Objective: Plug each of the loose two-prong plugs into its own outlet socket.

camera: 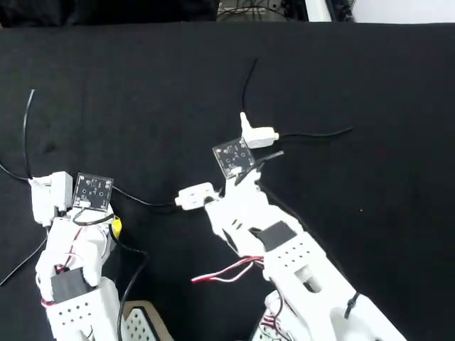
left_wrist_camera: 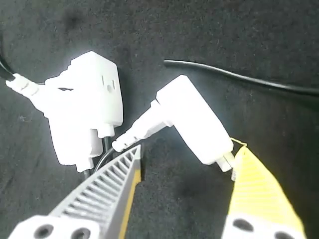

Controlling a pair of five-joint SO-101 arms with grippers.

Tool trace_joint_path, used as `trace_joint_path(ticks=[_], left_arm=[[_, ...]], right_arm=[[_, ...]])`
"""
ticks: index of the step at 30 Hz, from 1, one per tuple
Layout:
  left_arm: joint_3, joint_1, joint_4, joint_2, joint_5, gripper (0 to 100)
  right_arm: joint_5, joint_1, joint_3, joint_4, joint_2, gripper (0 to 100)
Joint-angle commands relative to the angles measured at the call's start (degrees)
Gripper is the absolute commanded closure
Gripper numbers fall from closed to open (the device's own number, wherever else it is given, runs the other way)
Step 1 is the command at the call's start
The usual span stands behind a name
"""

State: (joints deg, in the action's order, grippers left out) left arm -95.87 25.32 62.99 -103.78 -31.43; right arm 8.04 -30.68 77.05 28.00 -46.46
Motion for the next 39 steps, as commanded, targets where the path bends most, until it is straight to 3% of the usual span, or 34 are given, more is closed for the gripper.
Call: trace_joint_path(ticks=[1, 6, 13, 28, 39], left_arm=[[-0.3, -0.6, 0.0, -0.5, -0.6, 71], [-0.3, -0.2, 0.0, -0.5, -0.6, 71], [-0.3, -0.3, 0.0, -0.5, -0.7, 71], [-1.1, -0.2, -0.4, -0.5, -0.8, 71], [-1.2, -0.6, -0.5, -0.5, -0.9, 71]], right_arm=[[0.4, 1.5, -1.5, -5.7, 2.1, 98.7], [0.4, 1.6, -1.9, -10.4, 6.1, 98.7], [0.4, 3.9, -5.4, -8.5, 9.9, 98.7], [4.8, 1.1, -23.7, 7.6, 30.1, 98.7], [4.7, -5.3, -29.8, 18.4, 31.7, 98.7]])
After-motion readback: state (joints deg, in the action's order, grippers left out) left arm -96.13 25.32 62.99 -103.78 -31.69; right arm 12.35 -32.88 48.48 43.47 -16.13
